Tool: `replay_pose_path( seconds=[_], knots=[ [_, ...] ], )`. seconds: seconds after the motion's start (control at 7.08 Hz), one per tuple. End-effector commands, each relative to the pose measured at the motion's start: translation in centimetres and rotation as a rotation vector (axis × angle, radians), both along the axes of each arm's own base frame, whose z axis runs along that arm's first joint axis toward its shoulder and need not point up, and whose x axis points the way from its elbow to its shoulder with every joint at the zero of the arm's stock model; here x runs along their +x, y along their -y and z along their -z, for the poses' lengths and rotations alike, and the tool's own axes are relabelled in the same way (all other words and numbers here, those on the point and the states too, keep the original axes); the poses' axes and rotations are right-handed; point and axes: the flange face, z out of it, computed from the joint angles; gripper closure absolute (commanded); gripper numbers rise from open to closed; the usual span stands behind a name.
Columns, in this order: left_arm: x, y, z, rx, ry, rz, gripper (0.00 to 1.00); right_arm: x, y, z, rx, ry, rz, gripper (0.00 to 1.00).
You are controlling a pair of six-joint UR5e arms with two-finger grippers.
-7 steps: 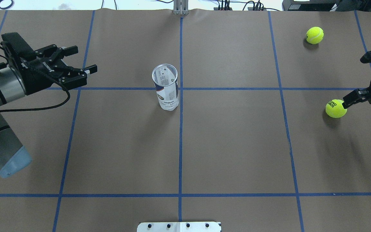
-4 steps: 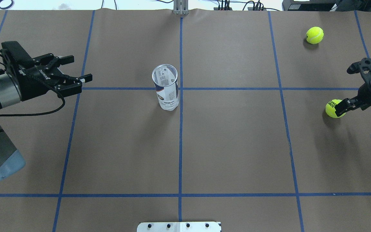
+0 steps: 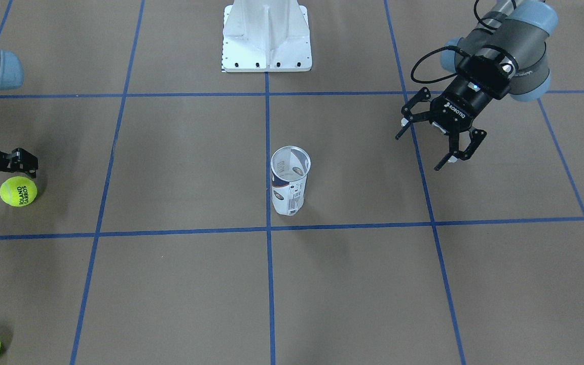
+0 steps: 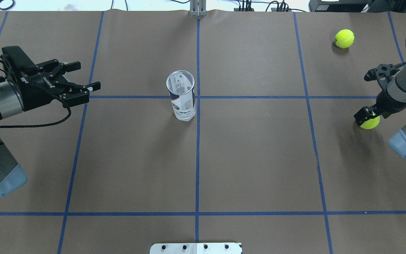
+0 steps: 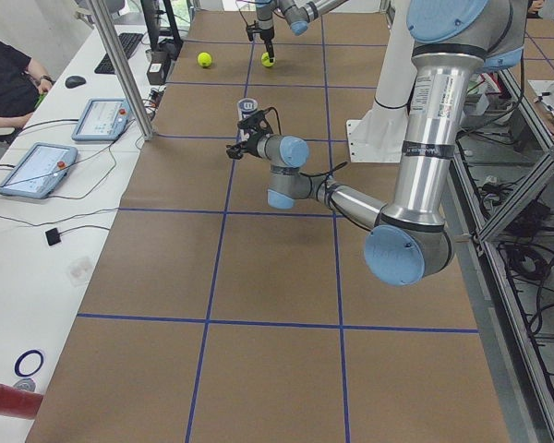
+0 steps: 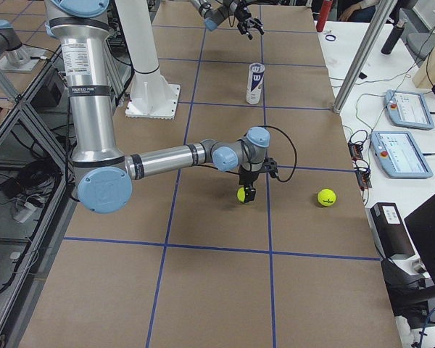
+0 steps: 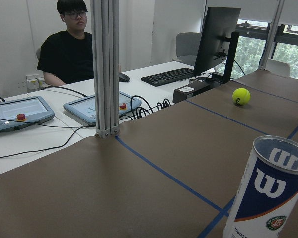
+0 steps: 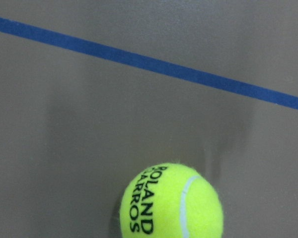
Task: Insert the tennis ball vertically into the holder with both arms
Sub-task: 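Grasp the nearer yellow ball with the right gripper while the left returns to the can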
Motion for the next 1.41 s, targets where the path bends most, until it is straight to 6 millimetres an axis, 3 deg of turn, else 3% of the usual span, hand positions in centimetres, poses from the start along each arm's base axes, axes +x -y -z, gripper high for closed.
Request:
replay_pose_path(
  seconds=[0.0, 0.14, 0.28, 0.42, 0.57, 0.71, 0.99, 1.13, 1.27],
  knots=[
    [0.1, 0.0, -0.2, -0.002, 0.002, 0.000, 0.01, -0.6, 0.3, -0.5, -0.004, -0.011, 0.006, 0.00],
    [0.2, 0.1, -0.3, -0.005, 0.002, 0.001, 0.01, -1.3, 1.2, -0.2, 0.000, -0.010, 0.007, 0.03],
    [0.3, 0.1, -0.3, -0.006, 0.004, -0.001, 0.01, -1.8, 1.9, 0.1, 0.002, -0.009, 0.007, 0.63],
    [0.3, 0.0, -0.3, -0.005, 0.004, -0.002, 0.01, -1.9, 2.2, 0.6, 0.040, 0.000, 0.046, 1.00],
    [0.5, 0.0, -0.5, -0.007, 0.007, -0.003, 0.01, -1.1, 2.5, 1.2, 0.071, 0.018, 0.073, 1.00],
    [0.7, 0.0, -0.5, -0.008, 0.008, -0.006, 0.01, 0.8, 3.9, 3.1, 0.093, 0.036, 0.036, 1.00],
    [2.2, 1.0, -2.9, -0.046, 0.047, -0.011, 0.01, 3.0, 6.4, 9.1, 0.118, 0.163, -0.002, 1.00],
    [5.3, -0.2, -5.1, -0.071, 0.081, -0.064, 0.01, 4.0, 7.7, 12.1, 0.139, 0.213, -0.022, 1.00],
    [9.9, -3.3, -5.4, -0.069, 0.092, -0.148, 0.01, 4.7, 9.0, 14.7, 0.156, 0.254, -0.035, 1.00]
  ],
)
